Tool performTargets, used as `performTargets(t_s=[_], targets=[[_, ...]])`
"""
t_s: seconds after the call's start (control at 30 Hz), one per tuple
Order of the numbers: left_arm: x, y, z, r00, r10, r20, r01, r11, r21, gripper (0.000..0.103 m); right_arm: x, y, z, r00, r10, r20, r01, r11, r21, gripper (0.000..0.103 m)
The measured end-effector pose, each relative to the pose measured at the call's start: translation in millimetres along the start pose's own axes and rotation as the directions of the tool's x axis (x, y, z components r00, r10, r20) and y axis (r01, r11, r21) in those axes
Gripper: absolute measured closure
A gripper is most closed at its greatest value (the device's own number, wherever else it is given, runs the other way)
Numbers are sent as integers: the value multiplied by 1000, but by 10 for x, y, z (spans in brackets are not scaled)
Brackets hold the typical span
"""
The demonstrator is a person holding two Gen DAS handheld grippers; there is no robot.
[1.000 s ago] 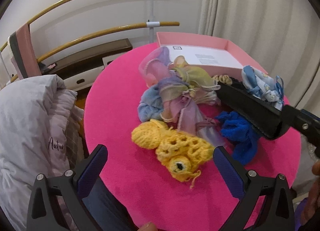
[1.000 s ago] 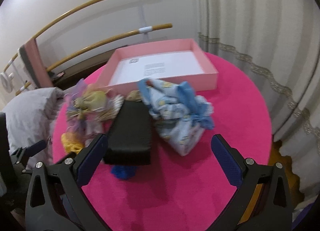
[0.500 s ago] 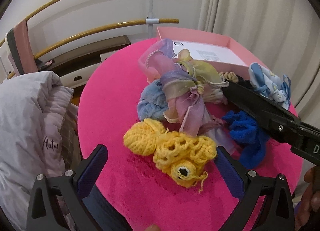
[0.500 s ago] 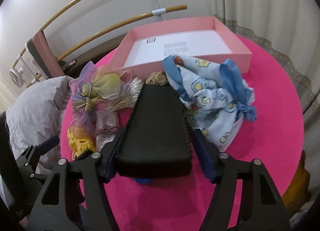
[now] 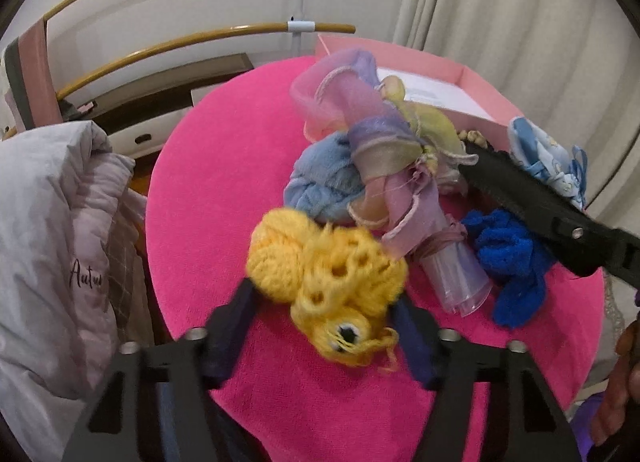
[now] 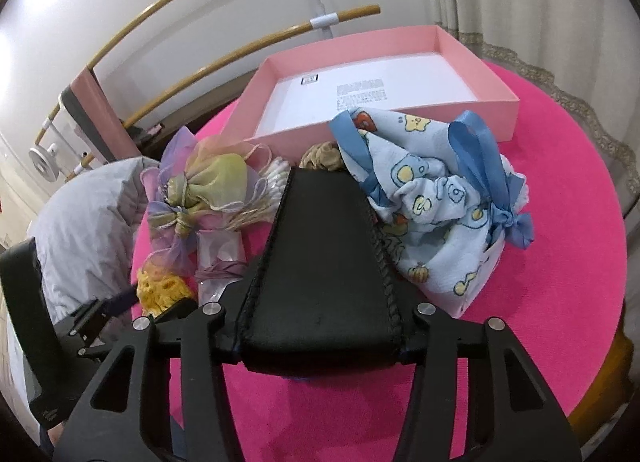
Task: Organize soft objects
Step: 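Grasp the yellow crocheted fish with the left tool while the right tool grasps the black glasses case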
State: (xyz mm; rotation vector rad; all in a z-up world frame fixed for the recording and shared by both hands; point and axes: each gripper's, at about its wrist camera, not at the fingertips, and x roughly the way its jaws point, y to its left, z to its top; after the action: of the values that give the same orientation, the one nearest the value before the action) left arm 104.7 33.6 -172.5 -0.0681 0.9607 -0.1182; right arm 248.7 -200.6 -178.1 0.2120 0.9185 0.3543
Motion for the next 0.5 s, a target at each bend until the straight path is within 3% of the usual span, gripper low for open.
performTargets(t_s=[0.1, 0.33, 0.43, 0.5], targets=[[-16, 76, -16, 1000, -5, 3, 5, 1000, -6, 59, -115, 35, -31, 1000, 17, 20, -17, 1000, -24, 57], [-63, 194, -60, 1000, -21, 7, 21, 1000, -12, 63, -242, 81, -77, 999, 11, 35, -9, 999, -44, 57], [-46, 177, -62, 1000, -7, 3, 7, 1000, -6, 55, -191, 94, -85, 1000, 3, 18, -3, 999, -49, 57], [-26, 141, -43, 1000, 8, -5, -8, 1000, -8, 33, -139, 102, -81, 1000, -2, 3, 2, 999, -52, 54]])
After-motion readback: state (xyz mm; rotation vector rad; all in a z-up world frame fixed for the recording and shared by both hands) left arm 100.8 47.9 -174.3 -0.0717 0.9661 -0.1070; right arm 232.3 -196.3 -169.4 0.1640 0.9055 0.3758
